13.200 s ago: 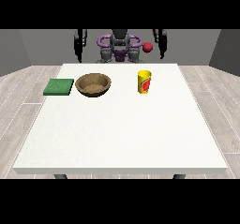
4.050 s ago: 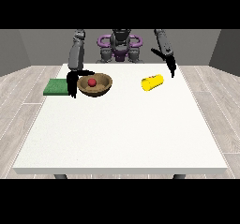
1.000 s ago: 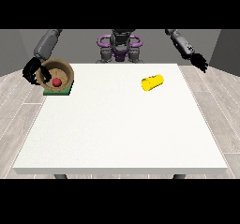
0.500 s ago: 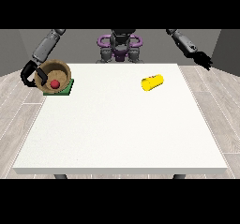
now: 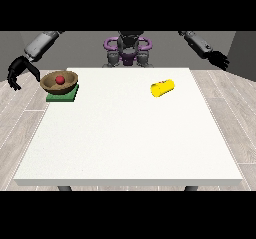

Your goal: Pick the cup and pour the ball into the bowl, then pick the bowl and place it on the pad

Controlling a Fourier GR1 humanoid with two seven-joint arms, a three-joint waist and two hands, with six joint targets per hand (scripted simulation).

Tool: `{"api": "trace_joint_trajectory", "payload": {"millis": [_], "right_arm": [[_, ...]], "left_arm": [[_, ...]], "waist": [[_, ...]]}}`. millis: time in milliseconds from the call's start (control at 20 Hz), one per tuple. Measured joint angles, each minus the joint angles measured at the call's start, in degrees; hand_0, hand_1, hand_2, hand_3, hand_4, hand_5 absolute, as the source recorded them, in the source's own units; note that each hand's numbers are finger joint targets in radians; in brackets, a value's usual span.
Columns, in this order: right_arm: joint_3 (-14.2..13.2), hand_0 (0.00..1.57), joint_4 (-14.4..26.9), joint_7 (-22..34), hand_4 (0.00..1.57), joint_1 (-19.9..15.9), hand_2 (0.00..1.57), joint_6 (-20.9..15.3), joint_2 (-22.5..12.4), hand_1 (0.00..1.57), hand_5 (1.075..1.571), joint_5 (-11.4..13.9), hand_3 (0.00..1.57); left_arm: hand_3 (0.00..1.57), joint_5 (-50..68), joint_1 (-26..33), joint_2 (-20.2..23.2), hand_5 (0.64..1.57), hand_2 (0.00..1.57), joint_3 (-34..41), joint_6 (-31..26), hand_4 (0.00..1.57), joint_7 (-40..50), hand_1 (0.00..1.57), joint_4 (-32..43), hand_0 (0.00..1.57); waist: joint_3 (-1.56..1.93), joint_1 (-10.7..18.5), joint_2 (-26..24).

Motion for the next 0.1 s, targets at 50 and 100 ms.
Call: {"api": "trace_joint_trajectory", "payload": {"millis": [50, 100], "right_arm": [[-0.05, 0.0, -0.21, 0.41, 0.27, -0.33, 0.42, 0.73, 0.14, 0.0, 1.315, -0.28, 0.32], [0.06, 0.0, -0.68, 0.71, 0.5, -0.75, 0.1, 1.37, 1.17, 0.0, 1.371, -0.62, 0.37]], "left_arm": [[0.0, -0.33, 0.19, -0.18, 1.213, 0.0, -0.13, 0.34, 0.88, -0.21, 0.0, 0.49, 0.0], [0.0, -0.71, 0.36, -0.27, 1.213, 0.0, -0.57, 0.32, 0.88, 0.46, 0.0, 1.06, 0.0]], "waist": [[-0.01, -0.14, -0.72], [-0.04, -0.14, -2.28]]}}
